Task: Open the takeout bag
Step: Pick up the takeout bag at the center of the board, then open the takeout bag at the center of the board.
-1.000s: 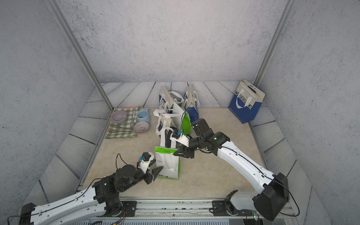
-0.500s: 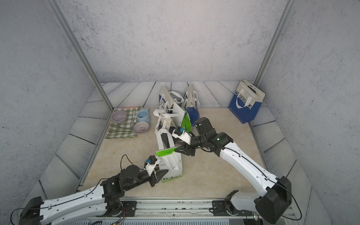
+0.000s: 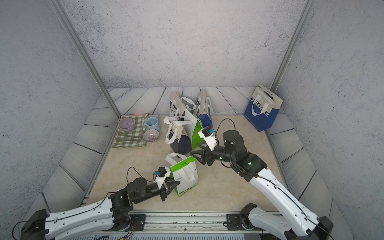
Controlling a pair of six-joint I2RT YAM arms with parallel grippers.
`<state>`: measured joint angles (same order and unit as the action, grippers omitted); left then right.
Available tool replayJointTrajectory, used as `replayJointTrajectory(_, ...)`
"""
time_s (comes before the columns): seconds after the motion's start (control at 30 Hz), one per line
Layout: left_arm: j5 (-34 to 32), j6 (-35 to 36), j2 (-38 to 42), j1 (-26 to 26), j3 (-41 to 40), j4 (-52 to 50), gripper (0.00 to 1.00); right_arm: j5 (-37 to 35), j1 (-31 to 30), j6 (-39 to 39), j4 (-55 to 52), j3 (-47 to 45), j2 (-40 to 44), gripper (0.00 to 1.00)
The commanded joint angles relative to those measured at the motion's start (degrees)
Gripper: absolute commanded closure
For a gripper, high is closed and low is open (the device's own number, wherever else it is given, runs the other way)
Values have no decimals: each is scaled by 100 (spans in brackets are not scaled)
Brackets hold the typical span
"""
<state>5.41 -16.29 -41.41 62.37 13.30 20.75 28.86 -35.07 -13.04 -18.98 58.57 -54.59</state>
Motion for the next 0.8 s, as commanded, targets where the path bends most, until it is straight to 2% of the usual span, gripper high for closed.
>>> replayJointTrajectory(0.0, -16, -74, -57, -23, -64, 555, 89, -173, 4, -2415, 846, -416, 471, 35)
replayJointTrajectory(0.1, -123, -136, -169, -22, -64, 853, 100, -223, -132, -3458, 1392, -680, 822, 34)
replayJointTrajectory(0.2, -185, -164, -382, -19, -48, 1183, 100, -491, -193, -4249, 1201, -603, 896, 33)
replayJointTrajectory(0.33, -373, -244, -705, -23, -24, 1625, 100, -466, -355, -5094, 1217, -687, 660, 34)
replayJointTrajectory(0.77, -743, -298, -2571, 13, 308, 3526, 100, -978, -1046, -6477, 1690, -1309, 447, 38)
